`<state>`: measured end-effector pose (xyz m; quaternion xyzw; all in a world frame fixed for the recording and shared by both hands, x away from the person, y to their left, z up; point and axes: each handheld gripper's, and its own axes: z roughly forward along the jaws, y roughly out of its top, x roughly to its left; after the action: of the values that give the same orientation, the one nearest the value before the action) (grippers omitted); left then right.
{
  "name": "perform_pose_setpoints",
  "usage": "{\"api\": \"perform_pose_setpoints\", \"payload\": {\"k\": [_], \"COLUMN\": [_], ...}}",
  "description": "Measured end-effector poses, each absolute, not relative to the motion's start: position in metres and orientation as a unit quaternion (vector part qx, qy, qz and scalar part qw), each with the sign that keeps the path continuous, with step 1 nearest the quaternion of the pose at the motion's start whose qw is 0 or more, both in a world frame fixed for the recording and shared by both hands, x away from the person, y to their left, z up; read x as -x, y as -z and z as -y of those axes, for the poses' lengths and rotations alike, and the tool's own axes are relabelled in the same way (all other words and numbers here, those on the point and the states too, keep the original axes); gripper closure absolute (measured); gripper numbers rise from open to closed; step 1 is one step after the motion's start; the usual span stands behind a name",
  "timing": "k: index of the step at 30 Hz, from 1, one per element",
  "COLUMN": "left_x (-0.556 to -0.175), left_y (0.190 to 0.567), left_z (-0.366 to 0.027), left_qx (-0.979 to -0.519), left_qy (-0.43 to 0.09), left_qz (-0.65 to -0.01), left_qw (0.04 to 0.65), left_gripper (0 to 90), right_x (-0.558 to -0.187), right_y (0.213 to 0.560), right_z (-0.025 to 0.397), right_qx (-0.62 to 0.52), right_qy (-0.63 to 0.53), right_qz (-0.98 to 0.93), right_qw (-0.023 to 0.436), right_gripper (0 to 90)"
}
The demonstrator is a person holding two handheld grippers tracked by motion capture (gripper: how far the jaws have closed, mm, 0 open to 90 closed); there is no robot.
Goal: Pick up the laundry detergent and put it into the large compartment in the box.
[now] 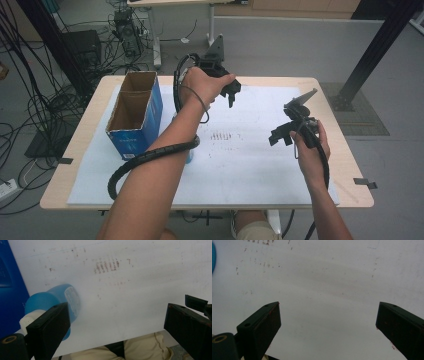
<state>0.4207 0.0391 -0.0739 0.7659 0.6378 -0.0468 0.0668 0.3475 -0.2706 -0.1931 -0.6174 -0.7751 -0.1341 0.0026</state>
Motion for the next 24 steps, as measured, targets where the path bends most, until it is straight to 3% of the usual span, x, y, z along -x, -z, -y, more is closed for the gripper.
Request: {"api": "perform_pose_setpoints", "payload": {"k": [24], "left_x": [-0.4174], "left_y": [0.0675], "left_z": [-0.0423], "left_qx": [-0.759], "left_qy": [0.035], "left_qz": [-0.647], "left_qw": [0.06], "left_gripper": [7.0], "right_x": [-0.3433], "right_y": [0.1898], "right_z": [0.2754], "right_qx": [0.62], "right_qy": [0.139], "right_qz": [0.772], "right_qw": [0.0], "right_gripper": [5.8]}}
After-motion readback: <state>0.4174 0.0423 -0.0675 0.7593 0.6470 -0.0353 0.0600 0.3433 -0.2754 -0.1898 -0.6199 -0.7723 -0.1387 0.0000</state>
